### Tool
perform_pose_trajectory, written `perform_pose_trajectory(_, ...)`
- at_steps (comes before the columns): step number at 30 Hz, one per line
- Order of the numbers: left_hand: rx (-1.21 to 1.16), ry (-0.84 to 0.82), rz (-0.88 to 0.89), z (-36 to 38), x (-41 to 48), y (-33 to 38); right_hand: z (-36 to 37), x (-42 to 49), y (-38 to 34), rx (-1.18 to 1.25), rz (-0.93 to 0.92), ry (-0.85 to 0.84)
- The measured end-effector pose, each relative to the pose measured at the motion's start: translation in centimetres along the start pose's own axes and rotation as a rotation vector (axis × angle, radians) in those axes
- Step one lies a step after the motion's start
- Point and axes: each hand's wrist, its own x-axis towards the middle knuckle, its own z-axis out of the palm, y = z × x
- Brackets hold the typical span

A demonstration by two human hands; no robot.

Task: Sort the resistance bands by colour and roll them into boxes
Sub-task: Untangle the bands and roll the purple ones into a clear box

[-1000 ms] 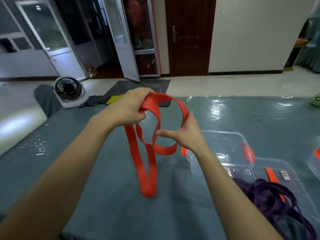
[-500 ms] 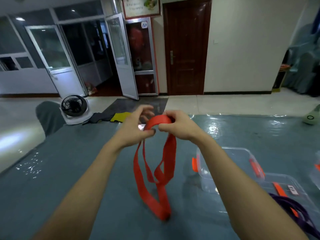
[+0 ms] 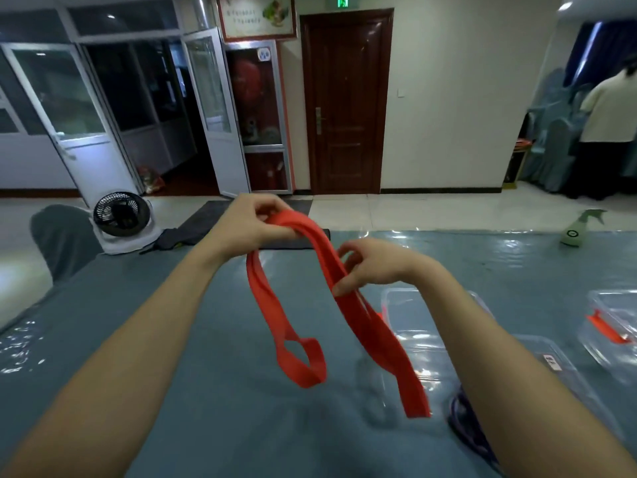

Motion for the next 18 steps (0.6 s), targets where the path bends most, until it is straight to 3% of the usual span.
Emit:
perform_pose_trajectory(8, 0.202, 0.092, 0.044, -2.3, 1.3, 5.1, 0.8, 0.8, -1.3, 0.361, -0.153, 0.480)
perform_pose_trajectory(12, 0.269, 0.032, 0.061, -2.3, 1.7, 7.1, 0.1, 0.9, -2.3, 0.269, -0.198, 0.417)
perform_pose_trajectory(15, 0.085, 0.035, 0.039, -2.0, 2.4, 7.7, 0.6, 0.5, -2.1, 0.315, -0.210, 0.436)
perform_pose_trajectory(18, -0.237, -0.123, 0.026, -0.4, 2.6, 8.2, 2.2, -1.1, 0.0, 0.483, -0.208, 0.524)
